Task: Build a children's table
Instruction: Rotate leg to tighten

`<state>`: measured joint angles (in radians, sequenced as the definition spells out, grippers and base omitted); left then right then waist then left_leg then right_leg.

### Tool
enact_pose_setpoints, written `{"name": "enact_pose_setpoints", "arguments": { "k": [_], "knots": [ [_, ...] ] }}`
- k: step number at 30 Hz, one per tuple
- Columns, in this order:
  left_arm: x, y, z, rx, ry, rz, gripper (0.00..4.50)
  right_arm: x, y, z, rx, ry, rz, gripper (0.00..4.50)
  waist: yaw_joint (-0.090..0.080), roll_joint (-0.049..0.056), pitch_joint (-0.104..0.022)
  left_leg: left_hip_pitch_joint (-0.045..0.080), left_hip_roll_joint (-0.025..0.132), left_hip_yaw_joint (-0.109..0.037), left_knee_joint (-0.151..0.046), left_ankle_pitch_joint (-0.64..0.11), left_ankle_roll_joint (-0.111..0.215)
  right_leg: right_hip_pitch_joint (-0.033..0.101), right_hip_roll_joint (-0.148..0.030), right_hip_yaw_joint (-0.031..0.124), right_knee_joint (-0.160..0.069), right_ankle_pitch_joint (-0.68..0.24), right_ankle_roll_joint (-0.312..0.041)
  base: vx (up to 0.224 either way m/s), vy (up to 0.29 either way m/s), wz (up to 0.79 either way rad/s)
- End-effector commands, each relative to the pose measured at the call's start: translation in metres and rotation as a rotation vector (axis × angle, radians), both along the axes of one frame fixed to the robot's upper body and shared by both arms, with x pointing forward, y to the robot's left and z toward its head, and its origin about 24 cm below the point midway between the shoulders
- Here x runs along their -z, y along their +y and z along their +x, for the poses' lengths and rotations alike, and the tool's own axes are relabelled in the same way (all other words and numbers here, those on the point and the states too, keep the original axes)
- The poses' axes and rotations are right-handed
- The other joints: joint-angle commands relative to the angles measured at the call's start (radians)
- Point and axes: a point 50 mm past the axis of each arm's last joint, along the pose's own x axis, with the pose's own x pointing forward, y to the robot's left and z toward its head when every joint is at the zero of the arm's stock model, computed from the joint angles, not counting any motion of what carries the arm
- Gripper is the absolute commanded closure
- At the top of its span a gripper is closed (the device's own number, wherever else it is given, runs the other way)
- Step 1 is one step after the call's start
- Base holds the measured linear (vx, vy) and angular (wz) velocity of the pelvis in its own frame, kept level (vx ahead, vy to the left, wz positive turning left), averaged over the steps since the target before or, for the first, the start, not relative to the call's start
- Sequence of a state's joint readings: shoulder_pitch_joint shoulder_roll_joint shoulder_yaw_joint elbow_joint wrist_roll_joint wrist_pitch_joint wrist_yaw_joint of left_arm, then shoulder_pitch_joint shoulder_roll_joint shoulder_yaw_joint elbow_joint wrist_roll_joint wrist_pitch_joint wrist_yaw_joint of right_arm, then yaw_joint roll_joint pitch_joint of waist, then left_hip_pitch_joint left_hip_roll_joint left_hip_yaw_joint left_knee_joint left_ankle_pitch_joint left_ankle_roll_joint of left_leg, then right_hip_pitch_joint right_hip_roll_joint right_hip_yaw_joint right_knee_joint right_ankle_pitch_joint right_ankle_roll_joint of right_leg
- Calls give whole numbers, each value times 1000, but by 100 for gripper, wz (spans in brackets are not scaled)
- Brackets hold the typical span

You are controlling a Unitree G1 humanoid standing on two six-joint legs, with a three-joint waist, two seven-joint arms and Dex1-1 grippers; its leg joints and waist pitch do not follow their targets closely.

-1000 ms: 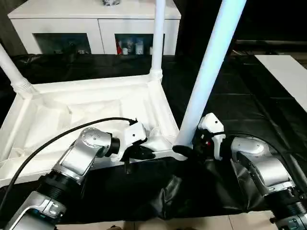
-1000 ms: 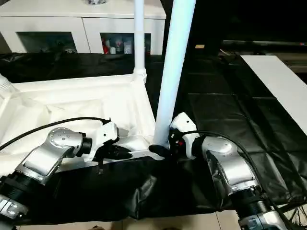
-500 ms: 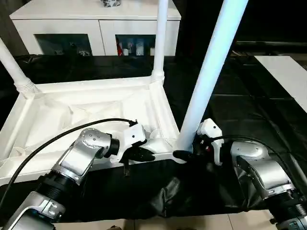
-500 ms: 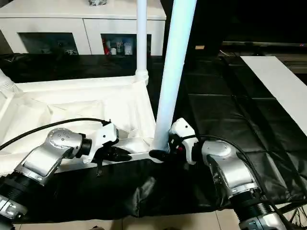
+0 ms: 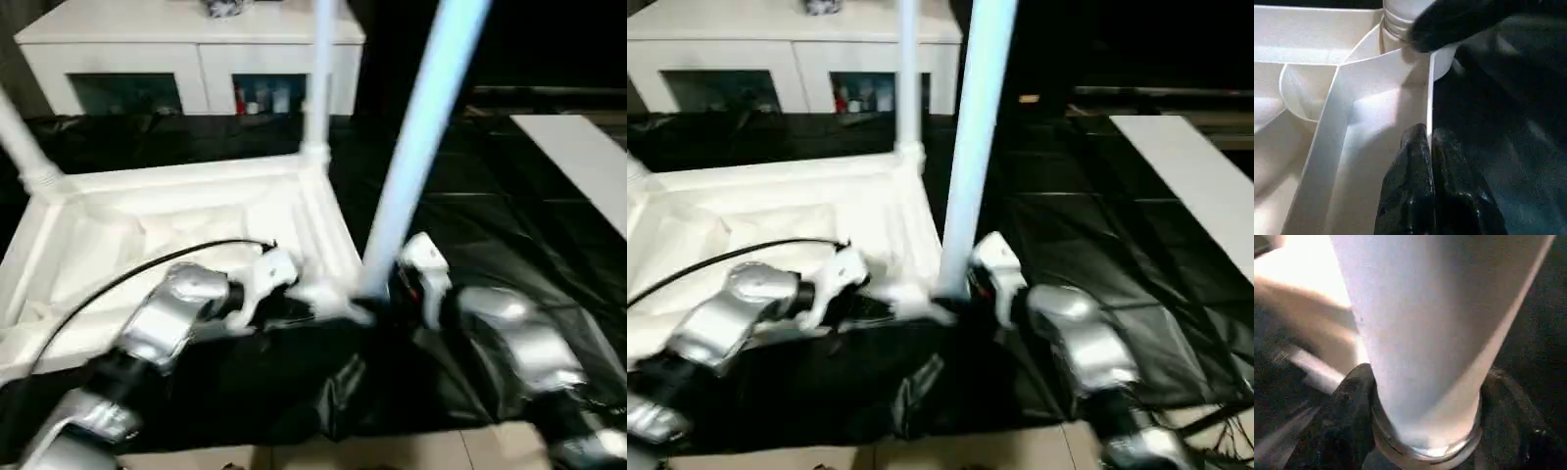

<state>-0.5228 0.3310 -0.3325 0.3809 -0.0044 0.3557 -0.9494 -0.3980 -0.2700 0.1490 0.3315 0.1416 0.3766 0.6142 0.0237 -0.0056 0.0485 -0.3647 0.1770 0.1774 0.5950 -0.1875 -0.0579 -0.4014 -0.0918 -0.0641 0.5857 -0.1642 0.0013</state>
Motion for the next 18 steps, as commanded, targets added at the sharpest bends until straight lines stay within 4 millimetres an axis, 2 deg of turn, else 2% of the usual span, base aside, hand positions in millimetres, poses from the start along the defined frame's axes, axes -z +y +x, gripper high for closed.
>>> {"name": "enact_pose_setpoints", "arguments": {
  "k": [1, 3, 5, 6, 7, 10, 17, 18],
  "knots": [
    [0, -7, 10, -135, -23, -12, 450, 21, -9, 2, 210, 86, -68, 181, -4, -5, -52, 14, 41, -21, -82, -359, -22, 32, -52, 34, -87, -505, -145, 0, 0, 0],
    [0, -11, 13, -174, -29, -17, 450, 22, -6, 4, 270, 86, -67, 181, -7, -7, -52, 14, 39, -23, -82, -369, -20, 28, -52, 32, -94, -533, -122, 0, 0, 0],
    [0, -24, 19, -232, -65, -20, 450, 22, 7, 11, 386, 95, -25, 181, -11, -8, -51, 14, 37, -20, -81, -370, -13, 23, -52, 33, -99, -541, -119, 0, 0, 0],
    [-1, -29, 21, -244, -79, -22, 450, 21, 12, 13, 433, 101, -3, 181, -14, -8, -53, 13, 35, -25, -82, -374, -21, 26, -53, 28, -102, -561, -106, 0, 0, 0],
    [-2, -37, 22, -231, -101, -24, 450, 20, 19, 16, 473, 106, 12, 181, -14, -2, -55, 15, 37, -26, -82, -373, -21, 26, -53, 27, -101, -551, -105, 0, 0, 0],
    [-4, -49, 22, -169, -142, -19, 450, 15, 31, 22, 520, 83, 26, 181, -20, -4, -54, 13, 36, -27, -86, -394, -20, 23, -51, 27, -103, -525, -103, 0, 0, 0],
    [-1, -41, 18, -110, -162, 3, 450, 3, 23, 24, 512, -16, 71, 181, -16, -1, -55, 9, 37, -23, -87, -378, -5, 25, -53, 32, -98, -484, -111, 0, 0, 0],
    [0, -40, 18, -111, -163, 2, 450, 1, 21, 24, 514, -31, 81, 146, -14, -2, -55, 10, 37, -20, -86, -366, -1, 24, -54, 34, -99, -472, -117, 0, 0, 0]
  ]
}}
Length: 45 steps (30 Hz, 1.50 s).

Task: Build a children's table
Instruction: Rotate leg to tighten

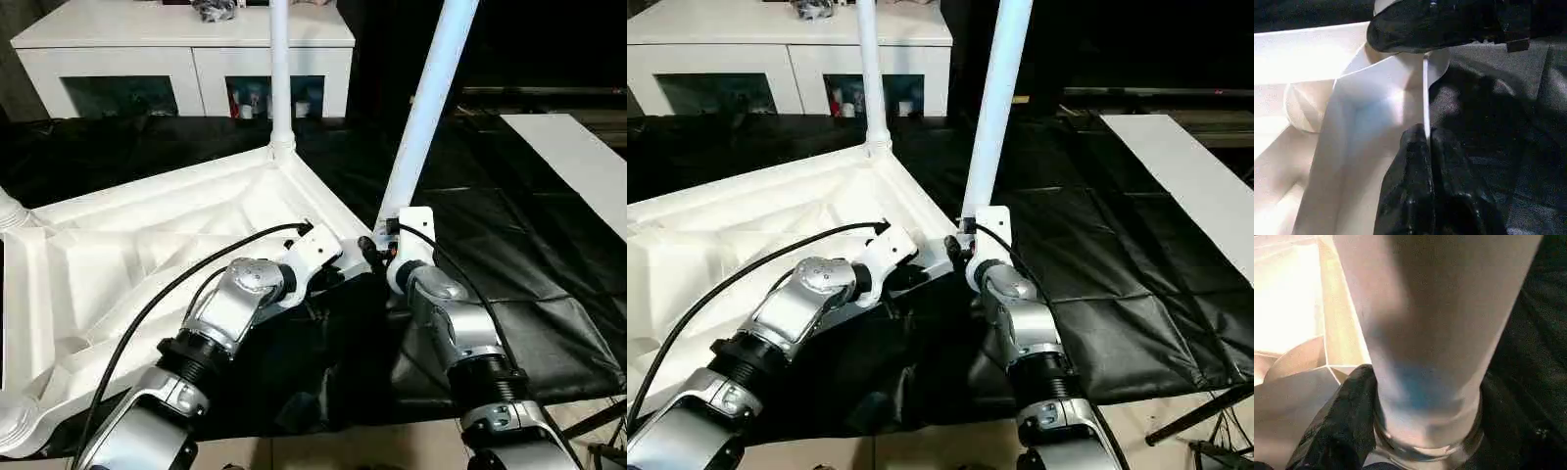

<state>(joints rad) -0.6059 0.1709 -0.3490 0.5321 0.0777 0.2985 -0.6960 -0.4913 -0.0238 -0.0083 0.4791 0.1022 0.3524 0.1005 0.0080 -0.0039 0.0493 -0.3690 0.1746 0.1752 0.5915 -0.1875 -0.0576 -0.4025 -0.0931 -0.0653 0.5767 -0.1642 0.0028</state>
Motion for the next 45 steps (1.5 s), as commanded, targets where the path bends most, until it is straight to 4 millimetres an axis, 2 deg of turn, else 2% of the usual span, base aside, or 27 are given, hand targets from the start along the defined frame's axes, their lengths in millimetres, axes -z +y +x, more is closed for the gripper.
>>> {"name": "enact_pose_setpoints", "arguments": {
  "k": [1, 3, 6, 8, 10, 12, 13, 15, 16, 17, 18, 19, 20, 23, 25, 30, 31, 34, 41, 45],
  "knots": [
    [-3, 0, 0, 26, -36, -15, 450, -2, -1, -2, -23, -28, 20, 125, 2, -4, -56, 14, 40, -18, -82, -366, -1, 25, -52, 35, -90, -472, -119, 0, 0, 0],
    [0, 7, 0, 34, -29, -3, 450, -6, -9, -6, -99, -77, -13, 109, 9, -6, -56, 11, 42, -16, -83, -337, 12, 31, -51, 37, -86, -442, -129, 0, 0, 0],
    [0, 11, 0, 34, -31, 7, 450, -9, -22, -8, -97, -113, -72, 83, 12, -8, -58, 6, 44, -15, -85, -303, 18, 36, -52, 38, -80, -408, -136, 0, 0, 0],
    [1, 14, 0, 38, -31, 11, 450, -10, -32, -11, -128, -118, -116, 71, 16, -3, -59, 7, 43, -13, -83, -281, 19, 37, -49, 39, -76, -373, -155, 0, 0, 0],
    [1, 15, 0, 53, -29, 14, 450, -8, -40, -17, -206, -98, -140, 63, 21, -4, -60, 8, 45, -12, -82, -269, 25, 39, -49, 41, -74, -345, -161, 0, 0, 0],
    [2, 15, -1, 70, -26, 15, 450, -8, -45, -20, -259, -97, -154, 63, 26, 1, -61, 9, 46, -11, -80, -259, 33, 42, -49, 41, -69, -310, -174, 0, 0, 0],
    [2, 15, -2, 94, -17, 14, 450, -9, -49, -25, -319, -95, -152, 63, 28, -3, -62, 7, 46, -10, -79, -249, 43, 46, -48, 41, -67, -283, -179, 0, 0, 0],
    [2, 16, -9, 200, 12, 7, 450, -11, -56, -35, -455, -92, -142, 63, 32, 2, -63, 8, 46, -8, -76, -249, 58, 47, -50, 43, -67, -264, -188, 0, 0, 0],
    [2, 16, -15, 287, 38, 5, 450, -13, -60, -43, -552, -82, -141, 63, 32, 3, -63, 3, 47, -11, -77, -234, 65, 51, -51, 42, -63, -249, -197, 0, 0, 0],
    [2, 17, -17, 308, 44, 4, 450, -13, -60, -45, -573, -77, -141, 63, 33, 0, -65, 2, 48, -11, -75, -221, 76, 54, -52, 41, -61, -234, -202, 0, 0, 0],
    [2, 19, -21, 354, 71, 11, 450, -11, -63, -49, -618, -50, -160, 63, 32, 2, -65, 3, 48, -11, -74, -214, 80, 52, -51, 41, -58, -220, -211, 0, 0, 0],
    [2, 22, -25, 394, 98, 18, 450, -10, -66, -52, -656, -27, -175, 63, 30, 6, -66, -1, 50, -14, -75, -201, 80, 56, -51, 39, -53, -195, -228, 0, 0, 0],
    [3, 27, -31, 446, 155, 31, 450, -10, -68, -56, -701, -7, -180, 63, 29, 6, -66, 4, 53, -11, -74, -198, 85, 53, -51, 41, -51, -171, -243, 0, 0, 0],
    [2, 31, -33, 451, 162, 27, 450, -16, -64, -58, -759, -18, -135, 63, 30, 10, -65, 10, 54, -8, -73, -206, 89, 49, -48, 41, -49, -150, -274, 0, 0, 0],
    [1, 32, -33, 453, 161, 25, 450, -18, -62, -59, -784, -20, -125, 63, 33, 5, -62, 10, 54, -8, -75, -221, 84, 50, -50, 41, -52, -181, -269, 0, 0, 0],
    [0, 36, -34, 460, 162, 24, 450, -18, -57, -61, -867, -15, -110, 63, 40, 5, -60, 15, 56, -9, -79, -267, 49, 47, -53, 43, -58, -261, -243, 0, 0, 0],
    [-1, 36, -34, 460, 163, 24, 450, -18, -57, -61, -871, -14, -109, 63, 39, 1, -60, 13, 56, -9, -79, -264, 49, 48, -52, 43, -58, -261, -240, 0, 0, 0],
    [-1, 37, -35, 457, 167, 23, 450, -18, -55, -60, -884, -9, -97, 63, 41, 1, -61, 11, 55, -10, -78, -246, 51, 50, -54, 44, -55, -257, -234, 0, 0, 0],
    [-2, 38, -34, 448, 160, 25, 450, -15, -54, -56, -881, 6, -88, 125, 43, 1, -65, 9, 53, -8, -73, -192, 65, 52, -52, 43, -47, -187, -251, 0, 0, 0],
    [-1, 40, -35, 447, 165, 29, 450, -14, -53, -56, -882, 8, -71, 153, 44, 3, -64, 10, 53, -7, -73, -196, 68, 52, -52, 42, -48, -193, -255, 0, 0, 0]
  ]
}}
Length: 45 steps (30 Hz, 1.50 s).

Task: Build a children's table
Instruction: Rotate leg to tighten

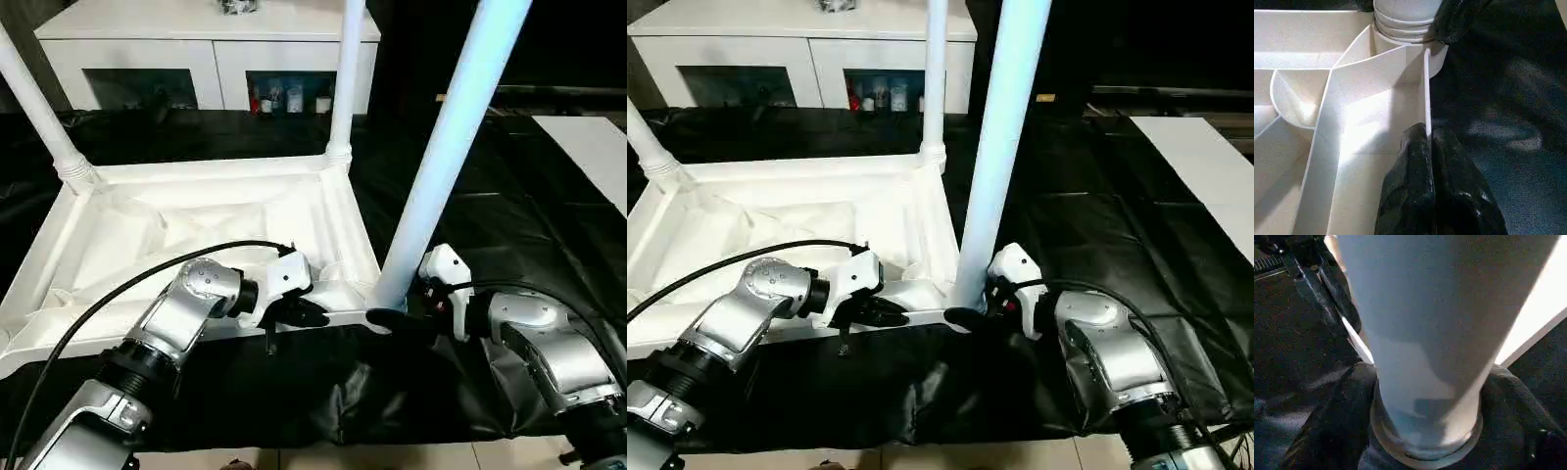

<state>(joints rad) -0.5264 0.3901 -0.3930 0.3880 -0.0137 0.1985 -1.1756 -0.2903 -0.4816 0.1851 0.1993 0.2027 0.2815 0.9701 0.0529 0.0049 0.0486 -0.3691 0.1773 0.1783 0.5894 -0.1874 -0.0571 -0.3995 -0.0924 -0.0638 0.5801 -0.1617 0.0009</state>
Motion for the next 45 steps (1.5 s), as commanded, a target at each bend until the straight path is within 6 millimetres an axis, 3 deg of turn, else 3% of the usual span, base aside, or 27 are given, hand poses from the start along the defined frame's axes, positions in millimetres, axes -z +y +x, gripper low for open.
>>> {"name": "enact_pose_setpoints", "arguments": {
  "k": [1, 7, 11, 13, 16, 17, 18, 19, 20, 24, 26, 29, 31, 34, 36, 40, 43, 44, 45],
  "knots": [
    [5, -1, -6, 33, 26, 31, 450, -2, 2, 1, -22, 4, 14, 163, -1, -6, -63, 11, 50, -10, -71, -196, 67, 49, -52, 40, -52, -195, -253, 0, 0, 0],
    [7, -1, -6, 32, 32, 37, 450, 8, 3, -2, 12, 28, 1, 185, -1, -5, -62, 12, 50, -12, -73, -217, 54, 48, -53, 40, -55, -232, -241, 0, 0, 0],
    [8, -2, -2, -22, 24, 35, 450, 15, 3, 6, 145, 13, -27, 185, -4, -6, -61, 12, 49, -11, -75, -229, 44, 46, -52, 41, -56, -248, -236, 0, 0, 0],
    [8, -3, 0, -45, 13, 35, 450, 16, 5, 9, 185, 9, -26, 186, -10, -5, -57, 14, 48, -14, -78, -287, 22, 43, -53, 39, -66, -338, -211, 0, 0, 0],
    [8, -9, 8, -139, -9, 24, 450, 19, 16, 20, 368, -1, 1, 186, -26, -6, -54, 14, 43, -20, -81, -343, -4, 37, -50, 35, -75, -436, -178, 0, 0, 0],
    [8, -15, 15, -211, -32, 28, 450, 20, 24, 28, 512, -7, 8, 186, -31, -6, -54, 12, 43, -23, -83, -350, -16, 36, -51, 34, -77, -465, -161, 0, 0, 0],
    [8, -15, 15, -211, -32, 28, 450, 20, 24, 28, 512, -7, 8, 186, -36, -6, -52, 16, 40, -25, -81, -378, -27, 30, -52, 31, -83, -512, -145, -56, 1, -7],
    [8, -19, 18, -249, -46, 33, 450, 21, 29, 32, 587, -7, 8, 186, -37, -7, -53, 17, 39, -28, -81, -386, -30, 32, -53, 28, -86, -532, -135, 0, 0, 0],
    [7, -24, 24, -311, -57, 27, 450, 23, 35, 36, 668, 0, 17, 186, -41, -6, -51, 18, 39, -27, -80, -398, -29, 26, -54, 29, -92, -559, -123, 0, 0, 0],
    [3, -43, 36, -473, -95, -13, 450, 25, 55, 44, 854, 34, 97, 186, -55, -4, -51, 23, 36, -32, -79, -436, -33, 20, -52, 21, -103, -576, -109, 0, 0, 0],
    [0, -53, 41, -542, -145, -21, 450, 22, 74, 49, 850, 14, 128, 187, -54, -2, -53, 26, 36, -30, -77, -442, -27, 16, -52, 22, -106, -560, -110, 0, 0, 0],
    [-2, -54, 43, -545, -205, -12, 450, 16, 80, 51, 809, -12, 153, 187, -50, -5, -57, 12, 37, -27, -83, -395, -6, 28, -50, 28, -96, -457, -123, 0, 0, 0],
    [-2, -51, 43, -521, -219, -2, 450, 6, 82, 53, 757, -42, 221, 131, -46, -7, -60, 10, 38, -23, -81, -364, 7, 31, -52, 32, -89, -405, -144, 0, 0, 0],
    [-2, -47, 42, -512, -217, 5, 450, 2, 76, 53, 780, -72, 219, 114, -41, -6, -61, 7, 38, -18, -79, -317, 22, 34, -50, 36, -79, -335, -171, 0, 0, 0],
    [-1, -44, 41, -501, -211, 4, 450, -3, 69, 54, 790, -104, 216, 76, -45, -3, -63, -3, 38, -21, -81, -285, 27, 45, -51, 34, -71, -321, -176, 0, 0, 0],
    [0, -39, 37, -486, -189, -1, 450, -13, 55, 55, 763, -163, 210, 46, -41, -2, -64, 5, 41, -16, -77, -252, 34, 40, -48, 37, -68, -259, -199, 0, 0, 0],
    [2, -30, 29, -411, -138, -7, 450, -19, 38, 46, 564, -186, 177, 46, -34, -1, -67, 3, 44, -16, -74, -220, 51, 51, -47, 35, -61, -194, -215, 0, 0, 0],
    [3, -29, 28, -399, -130, -8, 450, -19, 35, 44, 537, -186, 171, 46, -33, -1, -68, 1, 46, -16, -71, -188, 66, 53, -48, 37, -52, -132, -232, 0, 0, 0],
    [4, -26, 24, -355, -110, -3, 450, -19, 28, 40, 467, -173, 151, 46, -33, 5, -69, 1, 42, -13, -69, -167, 77, 50, -46, 37, -48, -101, -248, 0, 0, 0]
  ]
}}
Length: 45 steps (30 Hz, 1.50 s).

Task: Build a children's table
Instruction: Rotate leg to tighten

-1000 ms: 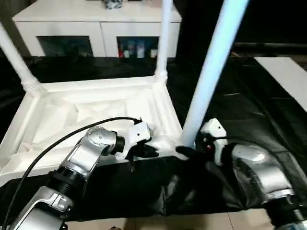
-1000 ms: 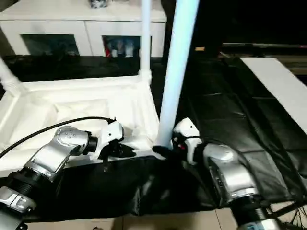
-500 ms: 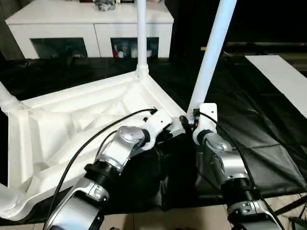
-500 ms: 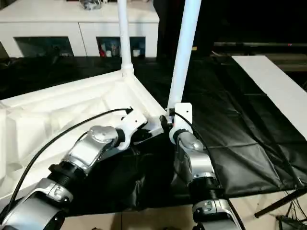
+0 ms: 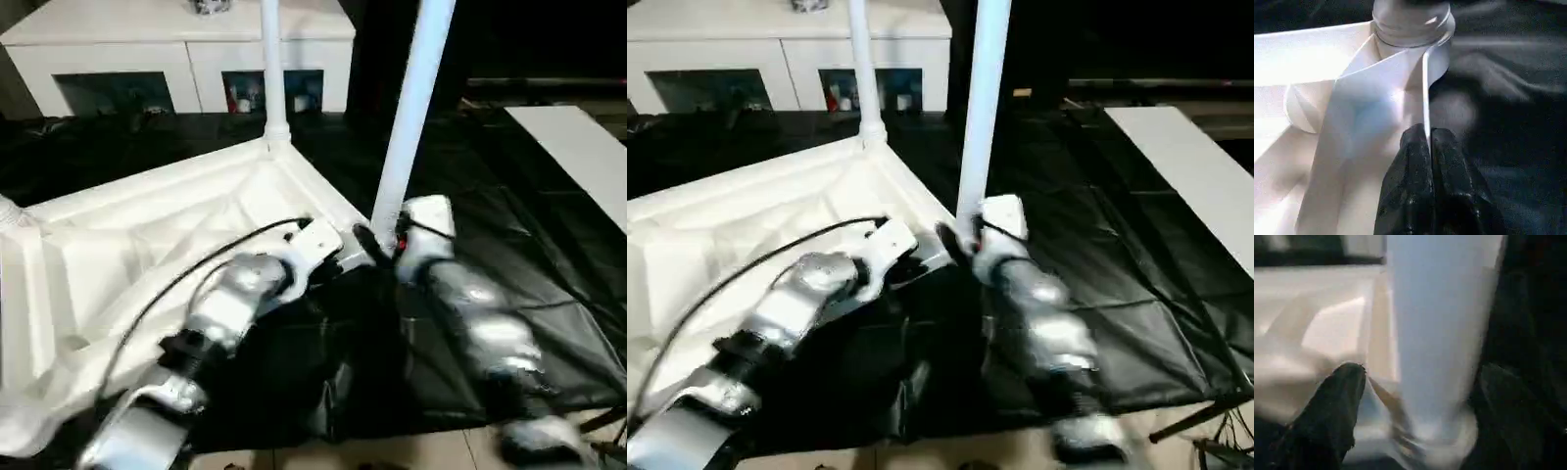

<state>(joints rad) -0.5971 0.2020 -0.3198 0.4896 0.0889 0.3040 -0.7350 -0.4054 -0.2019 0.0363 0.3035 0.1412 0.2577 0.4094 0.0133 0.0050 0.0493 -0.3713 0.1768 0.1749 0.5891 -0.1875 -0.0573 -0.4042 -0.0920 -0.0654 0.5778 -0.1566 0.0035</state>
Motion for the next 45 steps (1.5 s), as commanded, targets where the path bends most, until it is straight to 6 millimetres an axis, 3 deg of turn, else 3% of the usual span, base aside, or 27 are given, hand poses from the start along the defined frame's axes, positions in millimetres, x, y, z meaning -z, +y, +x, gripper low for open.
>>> {"name": "enact_pose_setpoints", "arguments": {
  "k": [1, 2, 3, 5, 7, 9, 12, 15, 18, 25, 29, 35, 39, 41, 42, 45],
  "knots": [
    [6, 7, -13, 137, 66, -5, 450, -3, -6, -12, -203, 12, -40, 46, 8, 3, -71, 7, 43, -10, -67, -169, 85, 58, -46, 38, -47, -97, -257, 0, 0, 0],
    [7, 8, -16, 169, 76, -6, 450, -2, -10, -14, -238, 19, -60, 46, 8, 0, -70, 1, 44, -9, -66, -156, 100, 61, -48, 39, -43, -77, -269, 0, 0, 0],
    [7, 13, -23, 257, 101, -3, 450, 1, -19, -24, -346, 65, -109, 46, 10, 2, -69, 1, 43, -10, -66, -159, 103, 60, -50, 39, -43, -82, -273, 0, 0, 0],
    [6, 16, -26, 297, 112, -1, 450, 3, -22, -29, -398, 94, -129, 46, 12, 3, -67, 5, 48, -8, -66, -179, 107, 60, -50, 40, -45, -100, -281, 0, 0, 0],
    [5, 19, -30, 334, 132, -3, 450, 3, -25, -32, -438, 103, -150, 46, 20, 6, -63, 12, 49, -7, -70, -227, 87, 54, -50, 39, -53, -182, -276, 0, 0, 0],
    [0, 25, -40, 427, 198, -26, 450, 0, -31, -36, -506, 122, -134, 46, 22, 3, -60, 14, 52, -9, -75, -271, 65, 52, -50, 41, -57, -250, -261, 0, 0, 0],
    [-1, 26, -43, 456, 221, -24, 450, -2, -31, -36, -538, 122, -134, 46, 23, 6, -57, 22, 52, -8, -77, -306, 41, 42, -47, 43, -62, -289, -252, 0, 0, 0],
    [0, 29, -43, 458, 227, -10, 450, 0, -31, -36, -578, 144, -162, 46, 25, 4, -57, 17, 52, -9, -78, -299, 33, 45, -49, 43, -61, -299, -240, 0, 0, 0],
    [0, 32, -41, 446, 219, 1, 450, 3, -32, -37, -606, 169, -179, 79, 25, 2, -59, 16, 51, -10, -77, -289, 33, 47, -51, 43, -60, -295, -236, 0, 0, 0],
    [-1, 34, -42, 441, 221, 1, 450, 8, -33, -39, -625, 197, -182, 128, 30, -1, -63, 13, 50, -8, -72, -229, 57, 50, -51, 42, -53, -238, -252, 0, 0, 0],
    [-1, 34, -41, 435, 215, 3, 450, 9, -31, -40, -630, 201, -172, 172, 29, -2, -62, 13, 50, -8, -73, -244, 52, 50, -51, 42, -56, -265, -244, 0, 0, 0],
    [-1, 34, -38, 417, 201, 3, 450, 16, -28, -43, -634, 225, -158, 199, 29, -2, -62, 12, 49, -9, -72, -239, 51, 51, -51, 42, -56, -271, -239, 0, 0, 0],
    [1, 31, -33, 352, 179, -5, 450, 25, -29, -33, -467, 214, -176, 202, 23, -4, -58, 12, 48, -8, -74, -259, 41, 46, -50, 41, -61, -306, -235, 0, 0, 0],
    [2, 27, -27, 295, 160, -26, 450, 29, -27, -24, -330, 202, -156, 202, 19, -5, -58, 13, 46, -12, -77, -294, 21, 48, -51, 38, -65, -370, -211, 0, 0, 0],
    [2, 19, -21, 229, 140, -45, 450, 34, -22, -16, -180, 203, -120, 202, 12, -5, -56, 13, 44, -15, -77, -323, 5, 44, -52, 35, -72, -431, -188, 0, 0, 0],
    [4, 9, -10, 123, 98, -32, 450, 41, -17, -10, -2, 226, -72, 203, 2, -7, -56, 16, 40, -20, -79, -357, -20, 38, -51, 31, -79, -496, -159, 0, 0, 0]
  ]
}}
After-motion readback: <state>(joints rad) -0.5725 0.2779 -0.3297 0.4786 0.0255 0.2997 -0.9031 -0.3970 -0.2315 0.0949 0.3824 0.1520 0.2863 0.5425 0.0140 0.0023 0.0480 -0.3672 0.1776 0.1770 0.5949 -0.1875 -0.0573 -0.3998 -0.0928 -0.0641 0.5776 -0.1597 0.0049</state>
